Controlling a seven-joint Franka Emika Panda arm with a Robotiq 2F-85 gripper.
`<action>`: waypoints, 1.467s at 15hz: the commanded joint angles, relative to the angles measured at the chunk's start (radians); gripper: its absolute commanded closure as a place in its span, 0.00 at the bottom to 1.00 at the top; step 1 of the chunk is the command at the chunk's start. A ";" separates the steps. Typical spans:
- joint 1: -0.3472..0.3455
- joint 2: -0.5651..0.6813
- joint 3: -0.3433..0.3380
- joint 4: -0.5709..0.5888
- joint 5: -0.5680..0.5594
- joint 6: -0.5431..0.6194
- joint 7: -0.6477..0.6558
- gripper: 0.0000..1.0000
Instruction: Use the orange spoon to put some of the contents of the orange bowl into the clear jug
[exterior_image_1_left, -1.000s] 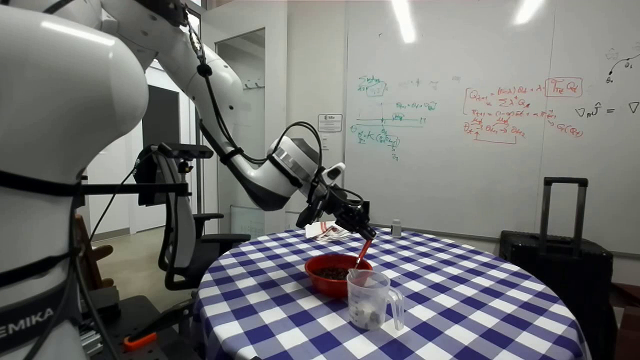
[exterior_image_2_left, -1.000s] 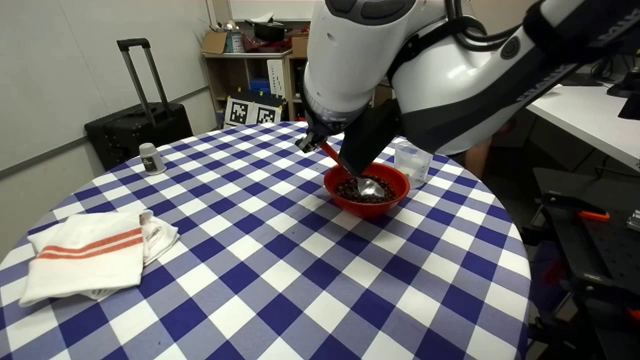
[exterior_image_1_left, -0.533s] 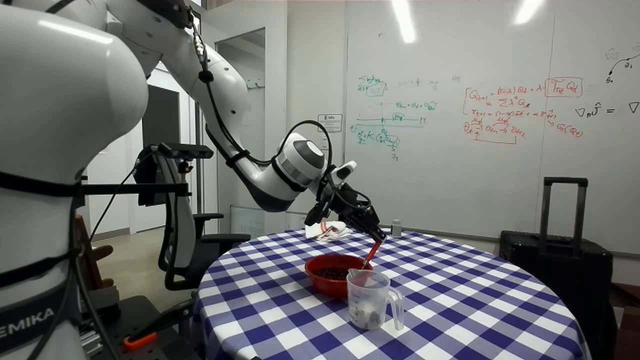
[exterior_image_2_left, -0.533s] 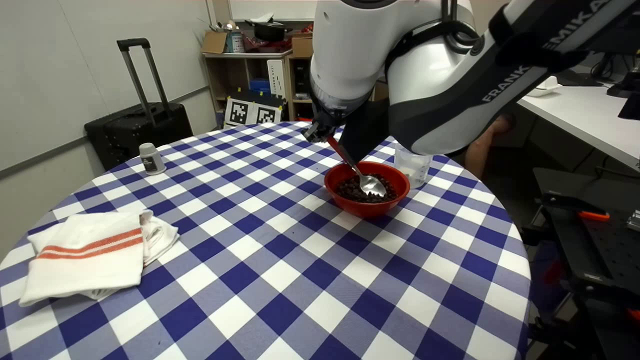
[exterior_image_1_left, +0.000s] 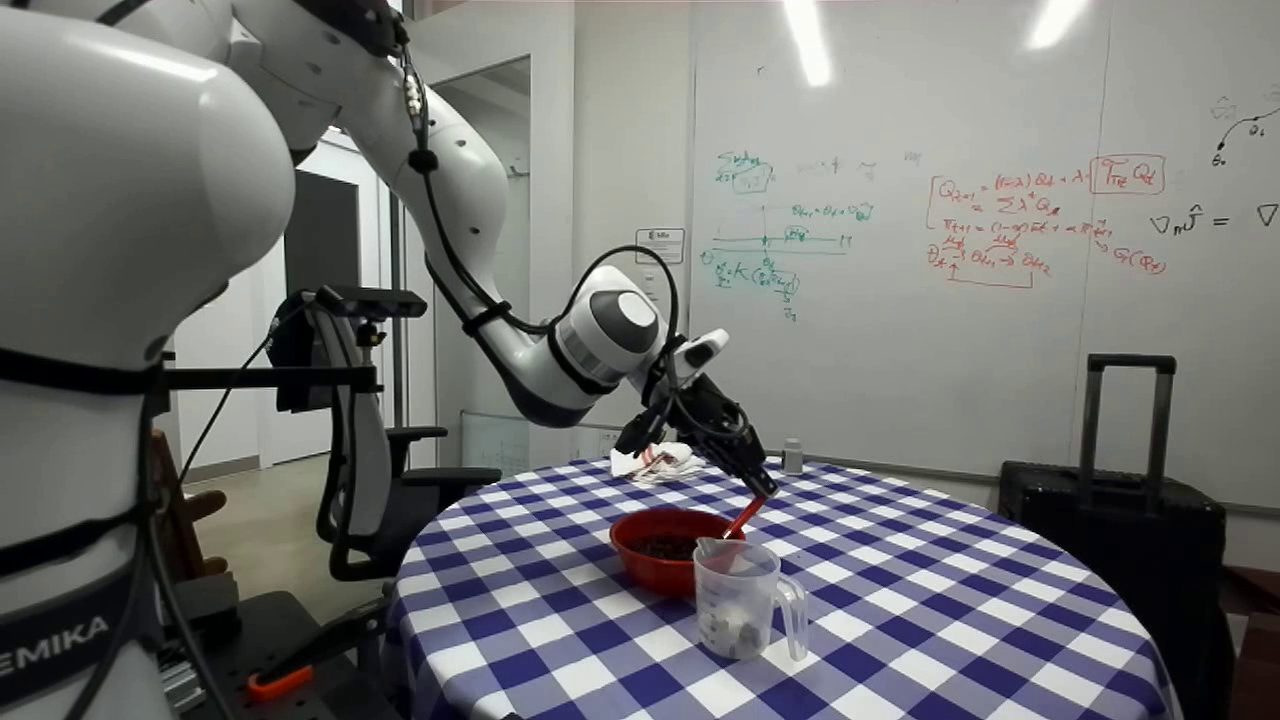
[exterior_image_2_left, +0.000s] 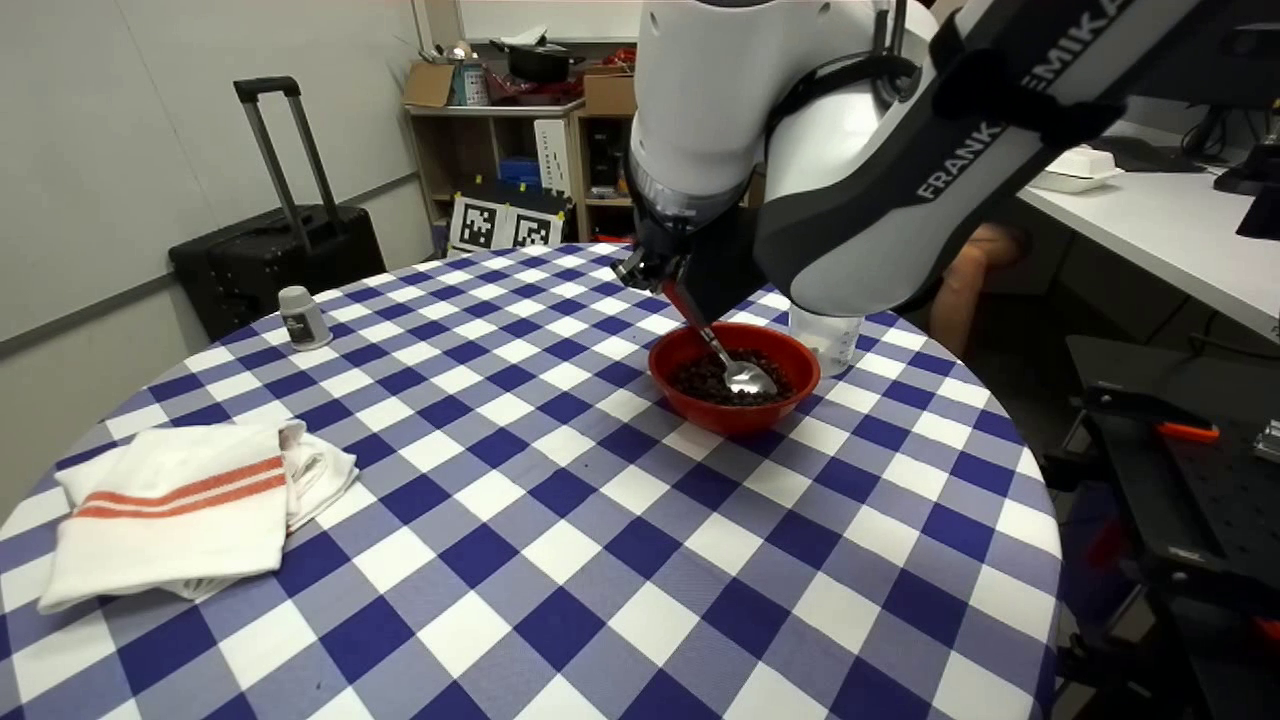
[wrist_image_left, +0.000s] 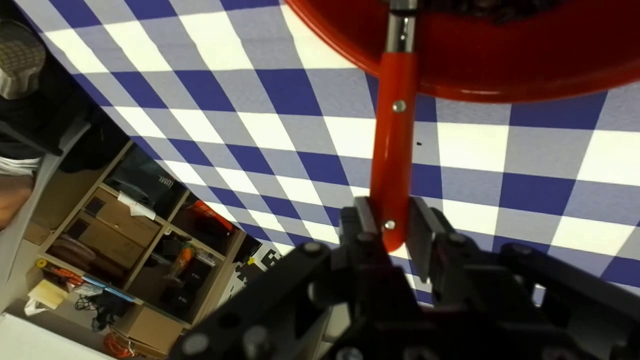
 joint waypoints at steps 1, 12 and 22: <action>-0.035 -0.055 0.039 0.009 0.055 -0.005 -0.066 0.95; -0.128 -0.137 0.131 0.025 0.070 -0.011 -0.114 0.95; -0.187 -0.172 0.125 0.035 0.060 -0.009 -0.139 0.95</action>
